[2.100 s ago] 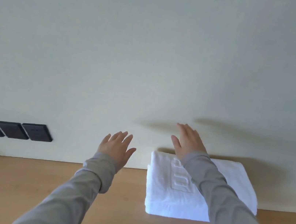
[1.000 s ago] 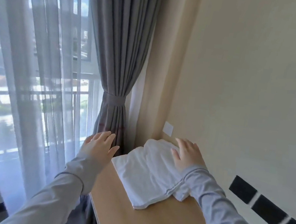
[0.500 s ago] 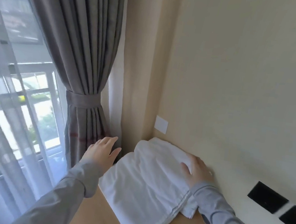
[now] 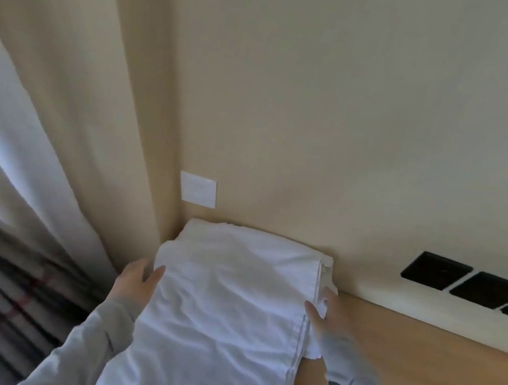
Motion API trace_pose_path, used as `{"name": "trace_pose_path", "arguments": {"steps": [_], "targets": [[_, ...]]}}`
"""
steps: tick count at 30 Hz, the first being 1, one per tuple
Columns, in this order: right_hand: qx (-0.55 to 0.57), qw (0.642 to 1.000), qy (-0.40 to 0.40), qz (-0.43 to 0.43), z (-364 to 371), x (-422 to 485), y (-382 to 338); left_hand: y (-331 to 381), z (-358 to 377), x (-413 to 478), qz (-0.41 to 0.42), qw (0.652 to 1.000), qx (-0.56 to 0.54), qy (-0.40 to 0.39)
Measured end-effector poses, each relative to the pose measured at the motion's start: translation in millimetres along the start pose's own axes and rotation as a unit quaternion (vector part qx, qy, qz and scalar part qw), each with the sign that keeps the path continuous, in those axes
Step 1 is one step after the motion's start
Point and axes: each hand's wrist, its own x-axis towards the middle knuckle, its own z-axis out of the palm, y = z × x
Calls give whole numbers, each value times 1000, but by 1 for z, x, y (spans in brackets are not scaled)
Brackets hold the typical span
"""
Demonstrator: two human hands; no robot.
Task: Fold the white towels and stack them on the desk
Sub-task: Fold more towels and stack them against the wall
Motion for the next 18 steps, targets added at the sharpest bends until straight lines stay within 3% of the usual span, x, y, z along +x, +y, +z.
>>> {"name": "trace_pose_path", "arguments": {"steps": [4, 8, 15, 18], "targets": [[94, 994, 23, 46, 8, 21, -5, 4, 18, 40, 0, 1000, -8, -29], [151, 986, 31, 71, 13, 39, -14, 3, 31, 61, -43, 996, -83, -14], [197, 972, 32, 122, 27, 40, -29, 13, 31, 81, -106, 989, -98, -33], [204, 967, 19, 148, 22, 30, -38, 24, 25, 75, -77, 990, -112, -34]]}}
